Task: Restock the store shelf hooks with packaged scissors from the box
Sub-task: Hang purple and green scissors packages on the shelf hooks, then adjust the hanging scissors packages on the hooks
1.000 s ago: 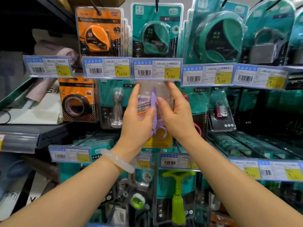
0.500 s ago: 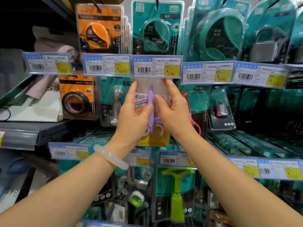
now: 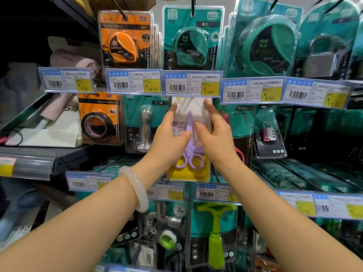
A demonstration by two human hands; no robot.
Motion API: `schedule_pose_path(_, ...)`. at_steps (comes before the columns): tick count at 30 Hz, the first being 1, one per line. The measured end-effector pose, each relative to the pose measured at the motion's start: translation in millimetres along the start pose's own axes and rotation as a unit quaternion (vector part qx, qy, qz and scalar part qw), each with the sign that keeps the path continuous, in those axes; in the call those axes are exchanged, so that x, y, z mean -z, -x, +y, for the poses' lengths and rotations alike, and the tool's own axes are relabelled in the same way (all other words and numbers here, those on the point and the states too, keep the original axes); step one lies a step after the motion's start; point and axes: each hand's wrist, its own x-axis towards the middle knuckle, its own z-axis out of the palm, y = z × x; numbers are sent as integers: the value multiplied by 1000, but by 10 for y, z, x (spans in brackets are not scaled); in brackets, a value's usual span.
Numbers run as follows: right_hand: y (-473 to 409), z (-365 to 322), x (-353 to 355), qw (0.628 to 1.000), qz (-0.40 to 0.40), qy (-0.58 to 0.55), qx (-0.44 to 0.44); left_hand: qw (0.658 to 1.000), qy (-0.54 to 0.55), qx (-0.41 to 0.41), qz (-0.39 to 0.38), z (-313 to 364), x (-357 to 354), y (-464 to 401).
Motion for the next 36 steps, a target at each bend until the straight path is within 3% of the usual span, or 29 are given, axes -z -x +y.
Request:
schedule_pose_path(3,-84,21,6,998,-4,58,-15,999,-2,35,-12,-16,12,-62)
schedule_pose_path(8,-191,99,102,984,-39,169,-28,987,-122,52,-85,-41,43,-158)
schedule_pose_path(12,-173,82,100,938,-77,336,-24,967,-235,59,-77,-73,71,-151)
schedule_pose_path(16,-76,6,34,910,-63,409,-30,950,-280,87,-110,-155,88,-90)
schedule_pose_path(22,-16,-26,16,919,-27,393,-29,959,-252,90,-90,-255,208,-30)
schedule_pose_path(26,127,17,70,926,-27,372,-62,943,-301,95,-107,-231,226,48)
schedule_pose_path(28,228,12,174,916,-30,396,-56,945,-315,40,-83,-146,210,77)
schedule_pose_path(32,455,-144,549,906,22,422,1,945,-285,-156,-32,95,-54,231)
schedule_pose_path(36,810,-262,1133,874,51,483,3,911,-240,-308,-130,194,-804,617)
